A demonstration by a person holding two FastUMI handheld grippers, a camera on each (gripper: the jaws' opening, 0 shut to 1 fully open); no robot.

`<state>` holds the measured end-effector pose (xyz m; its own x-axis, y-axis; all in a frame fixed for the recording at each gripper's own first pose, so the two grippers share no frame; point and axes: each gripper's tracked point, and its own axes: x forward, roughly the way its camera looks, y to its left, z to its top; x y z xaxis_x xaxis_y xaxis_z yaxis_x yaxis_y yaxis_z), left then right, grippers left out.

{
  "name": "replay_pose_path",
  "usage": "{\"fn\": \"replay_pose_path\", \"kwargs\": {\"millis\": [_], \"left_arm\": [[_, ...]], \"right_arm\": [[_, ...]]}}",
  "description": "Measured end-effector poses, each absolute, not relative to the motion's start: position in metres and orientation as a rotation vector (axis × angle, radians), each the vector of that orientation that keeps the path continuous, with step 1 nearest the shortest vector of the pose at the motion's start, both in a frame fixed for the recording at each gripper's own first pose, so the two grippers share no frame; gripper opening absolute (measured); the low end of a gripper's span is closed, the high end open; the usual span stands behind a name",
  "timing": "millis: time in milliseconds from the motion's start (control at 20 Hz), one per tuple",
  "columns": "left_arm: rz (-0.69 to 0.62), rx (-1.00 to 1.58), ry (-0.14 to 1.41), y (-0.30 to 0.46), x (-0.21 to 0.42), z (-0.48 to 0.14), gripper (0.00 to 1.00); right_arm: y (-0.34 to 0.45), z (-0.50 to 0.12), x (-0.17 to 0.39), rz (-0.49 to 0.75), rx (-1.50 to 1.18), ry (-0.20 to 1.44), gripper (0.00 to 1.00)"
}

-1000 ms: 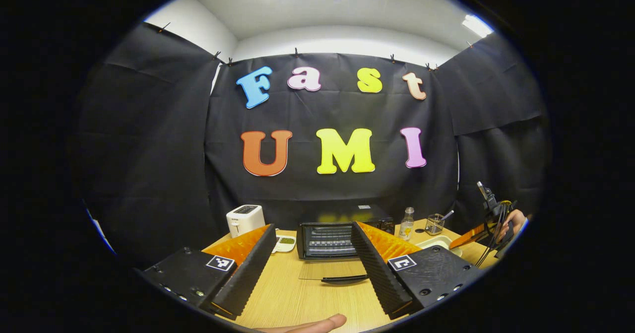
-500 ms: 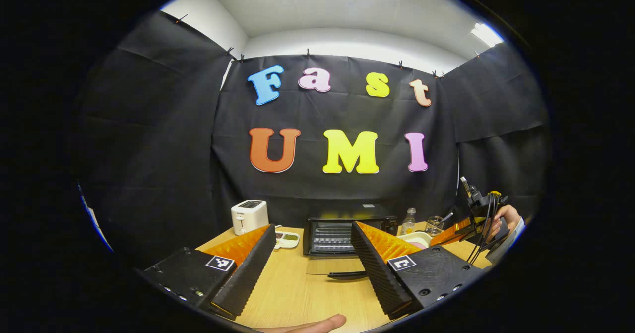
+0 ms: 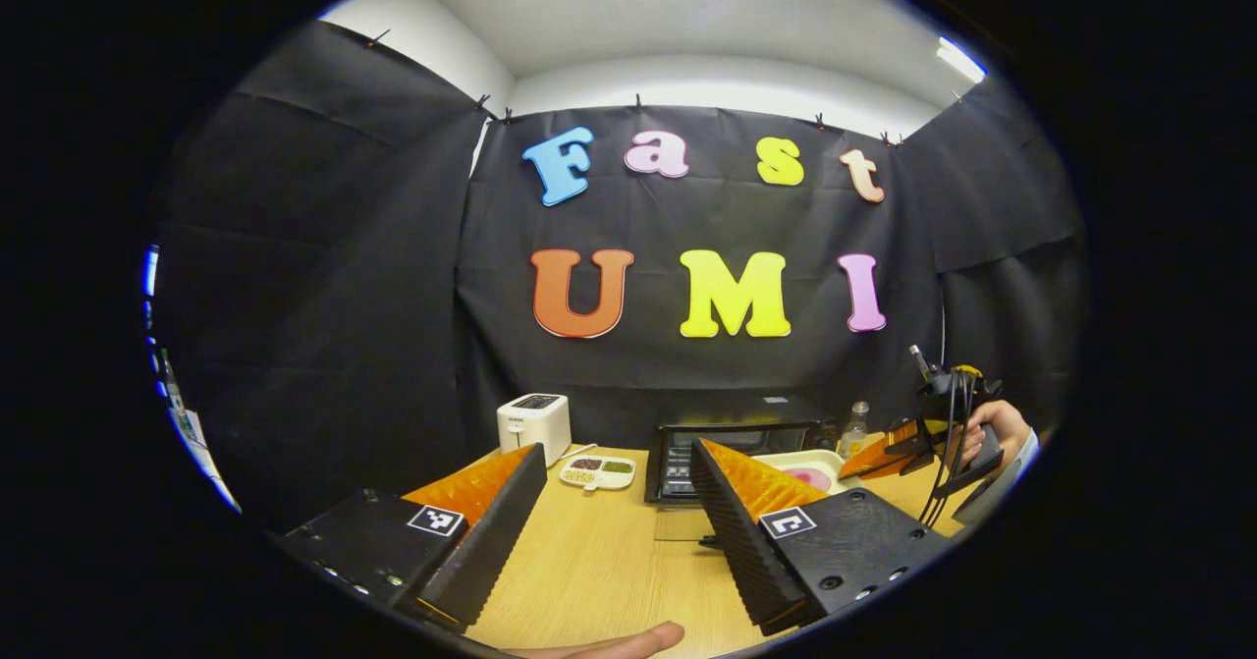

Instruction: Open the electric oven with the left hand, put the food in, and close the electric oven.

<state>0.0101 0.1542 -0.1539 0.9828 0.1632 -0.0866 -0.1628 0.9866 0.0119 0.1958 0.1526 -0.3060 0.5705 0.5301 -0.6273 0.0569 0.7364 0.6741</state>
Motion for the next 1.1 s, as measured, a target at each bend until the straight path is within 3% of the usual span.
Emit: {"fn": "replay_pose_path", "kwargs": {"millis": [350, 500, 850, 1100], "left_arm": [[0.159, -0.007, 0.12, 0.163, 0.023, -0.185, 0.94], [0.165, -0.017, 0.119, 0.172, 0.027, -0.192, 0.94], [0.198, 0.017, 0.153, 0.193, 0.041, -0.217, 0.93], [0.208, -0.014, 0.194, 0.197, 0.05, -0.239, 0.94]], "right_arm": [[0.184, -0.34, 0.26, 0.125, 0.819, 0.878, 0.0], [0.199, -0.36, 0.285, 0.052, 0.858, 0.864, 0.04], [0.224, -0.392, 0.341, -0.032, 0.926, 0.771, 0.0], [0.224, -0.393, 0.374, -0.069, 0.942, 0.667, 0.04]]}}
